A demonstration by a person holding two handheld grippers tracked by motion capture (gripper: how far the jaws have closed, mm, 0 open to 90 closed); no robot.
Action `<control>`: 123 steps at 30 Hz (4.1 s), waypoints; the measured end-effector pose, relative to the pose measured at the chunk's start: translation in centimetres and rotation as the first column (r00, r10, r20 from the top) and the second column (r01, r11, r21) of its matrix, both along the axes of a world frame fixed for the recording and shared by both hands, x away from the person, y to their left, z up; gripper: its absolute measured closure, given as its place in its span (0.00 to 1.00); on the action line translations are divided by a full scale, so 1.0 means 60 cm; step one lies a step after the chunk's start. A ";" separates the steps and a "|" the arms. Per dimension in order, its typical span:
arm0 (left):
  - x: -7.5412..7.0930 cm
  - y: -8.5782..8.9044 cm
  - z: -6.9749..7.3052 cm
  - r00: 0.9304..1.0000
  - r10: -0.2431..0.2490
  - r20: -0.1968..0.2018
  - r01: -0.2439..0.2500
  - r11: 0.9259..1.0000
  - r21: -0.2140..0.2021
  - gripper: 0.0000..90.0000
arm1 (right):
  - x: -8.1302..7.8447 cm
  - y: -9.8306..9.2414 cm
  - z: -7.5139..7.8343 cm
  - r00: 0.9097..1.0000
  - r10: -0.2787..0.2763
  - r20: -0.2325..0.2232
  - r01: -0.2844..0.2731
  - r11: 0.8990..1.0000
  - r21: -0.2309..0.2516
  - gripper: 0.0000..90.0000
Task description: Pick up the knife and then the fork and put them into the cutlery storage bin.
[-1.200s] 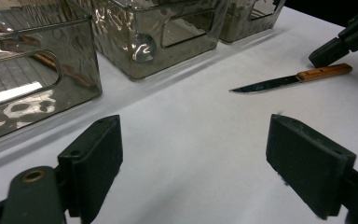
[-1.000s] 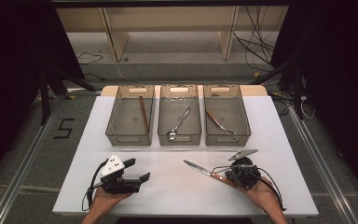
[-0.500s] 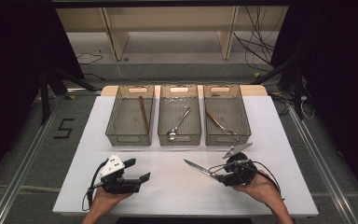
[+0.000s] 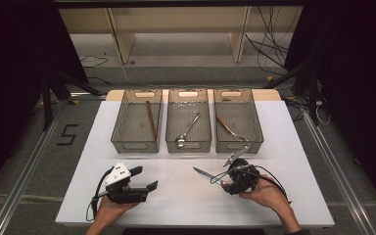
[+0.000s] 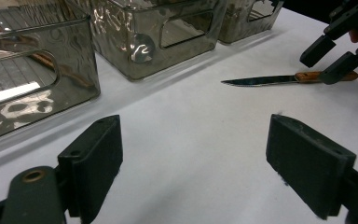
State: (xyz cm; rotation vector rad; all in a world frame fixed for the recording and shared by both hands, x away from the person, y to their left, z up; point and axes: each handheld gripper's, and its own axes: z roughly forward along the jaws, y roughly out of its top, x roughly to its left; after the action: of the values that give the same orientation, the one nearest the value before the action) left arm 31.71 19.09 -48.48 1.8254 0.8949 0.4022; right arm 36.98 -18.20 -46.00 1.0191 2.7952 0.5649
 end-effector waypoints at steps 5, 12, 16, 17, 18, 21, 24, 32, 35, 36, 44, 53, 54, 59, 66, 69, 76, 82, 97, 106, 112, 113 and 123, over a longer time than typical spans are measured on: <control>0.000 0.002 0.000 1.000 0.001 -0.001 -0.001 1.000 -0.002 0.20 | 0.002 0.004 -0.004 1.000 0.008 -0.014 -0.008 0.999 -0.032 0.69; 0.000 0.000 0.000 1.000 -0.001 -0.002 0.001 1.000 0.000 0.20 | 0.003 0.010 -0.006 1.000 0.014 -0.016 -0.016 0.997 -0.072 0.77; 0.000 0.001 0.000 1.000 0.000 -0.001 0.000 1.000 -0.003 0.20 | 0.001 0.017 -0.005 0.999 0.034 -0.012 -0.035 0.995 -0.095 0.82; 0.000 0.001 0.000 1.000 0.000 -0.001 0.000 1.000 -0.004 0.20 | 0.001 0.017 -0.005 0.999 0.037 -0.016 -0.038 0.995 -0.096 0.83; 0.000 0.000 0.000 1.000 0.000 -0.001 0.000 1.000 -0.003 0.20 | 0.001 0.019 -0.005 0.999 0.041 -0.019 -0.043 0.994 -0.102 0.83; 0.000 0.000 0.000 1.000 0.001 0.000 -0.001 1.000 -0.004 0.20 | 0.001 0.022 -0.005 0.998 0.055 -0.016 -0.056 0.992 -0.113 0.84; 0.000 0.000 0.000 1.000 0.000 0.000 0.000 1.000 -0.002 0.20 | 0.000 0.023 -0.005 0.998 0.067 -0.011 -0.068 0.990 -0.123 0.85; 0.000 0.001 0.000 1.000 0.001 0.002 -0.001 1.000 -0.003 0.20 | -0.003 0.023 -0.002 0.996 0.085 0.011 -0.083 0.990 -0.113 0.86; 0.000 0.001 0.000 1.000 0.001 0.003 -0.001 1.000 -0.003 0.20 | -0.004 0.021 0.003 0.996 0.088 0.019 -0.085 0.990 -0.108 0.86; 0.000 0.001 0.000 1.000 0.001 0.002 -0.001 1.000 -0.002 0.20 | -0.005 0.021 0.004 0.996 0.089 0.023 -0.086 0.991 -0.105 0.86; 0.000 0.001 0.001 1.000 0.002 0.003 -0.002 1.000 -0.003 0.20 | -0.006 0.015 0.014 0.997 0.068 0.043 -0.065 0.995 -0.072 0.86; 0.000 0.002 0.001 1.000 0.004 0.006 -0.004 1.000 -0.004 0.20 | -0.006 0.003 0.049 0.993 0.052 0.106 -0.054 0.998 0.017 0.86; 0.000 0.002 0.001 1.000 0.004 0.007 -0.004 1.000 -0.004 0.20 | -0.004 0.001 0.053 0.992 0.051 0.117 -0.054 0.998 0.025 0.86; 0.000 0.003 0.001 1.000 0.007 0.008 -0.007 1.000 -0.006 0.20 | 0.014 -0.007 0.076 0.988 0.015 0.151 -0.027 0.997 0.078 0.86; -0.001 0.003 0.002 1.000 0.010 0.008 -0.010 1.000 -0.013 0.20 | 0.040 -0.013 0.103 0.982 -0.037 0.184 0.010 0.989 0.146 0.86; -0.001 0.004 0.002 1.000 0.010 0.009 -0.009 1.000 -0.013 0.20 | 0.055 -0.015 0.114 0.976 -0.063 0.207 0.029 0.986 0.162 0.86; 0.000 0.005 0.002 1.000 0.013 0.012 -0.012 1.000 -0.019 0.20 | 0.095 -0.022 0.139 0.961 -0.144 0.238 0.096 0.975 0.199 0.86; 0.000 0.006 0.003 1.000 0.012 0.014 -0.012 1.000 -0.017 0.20 | 0.123 -0.027 0.149 0.950 -0.182 0.253 0.133 0.971 0.201 0.86; 0.000 0.006 0.003 1.000 0.015 0.014 -0.014 1.000 -0.023 0.20 | 0.184 -0.046 0.160 0.924 -0.279 0.261 0.228 0.951 0.209 0.86; 0.000 0.007 0.003 1.000 0.015 0.017 -0.015 1.000 -0.026 0.20 | 0.218 -0.049 0.163 0.910 -0.328 0.253 0.282 0.938 0.202 0.86; 0.000 0.009 0.004 1.000 0.017 0.020 -0.016 0.999 -0.041 0.20 | 0.236 -0.050 0.157 0.904 -0.353 0.243 0.312 0.931 0.191 0.86; 0.000 0.009 0.004 1.000 0.017 0.020 -0.016 0.999 -0.042 0.20 | 0.240 -0.051 0.155 0.903 -0.357 0.241 0.317 0.929 0.189 0.86; -0.001 0.011 0.005 1.000 0.016 0.026 -0.015 0.999 -0.045 0.20 | 0.262 -0.056 0.130 0.902 -0.374 0.217 0.348 0.925 0.150 0.86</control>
State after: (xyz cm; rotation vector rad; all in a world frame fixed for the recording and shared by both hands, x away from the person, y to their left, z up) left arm 31.65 19.75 -48.18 1.7697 0.8940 0.4119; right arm 52.71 -21.53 -38.17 1.3489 2.3067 0.7377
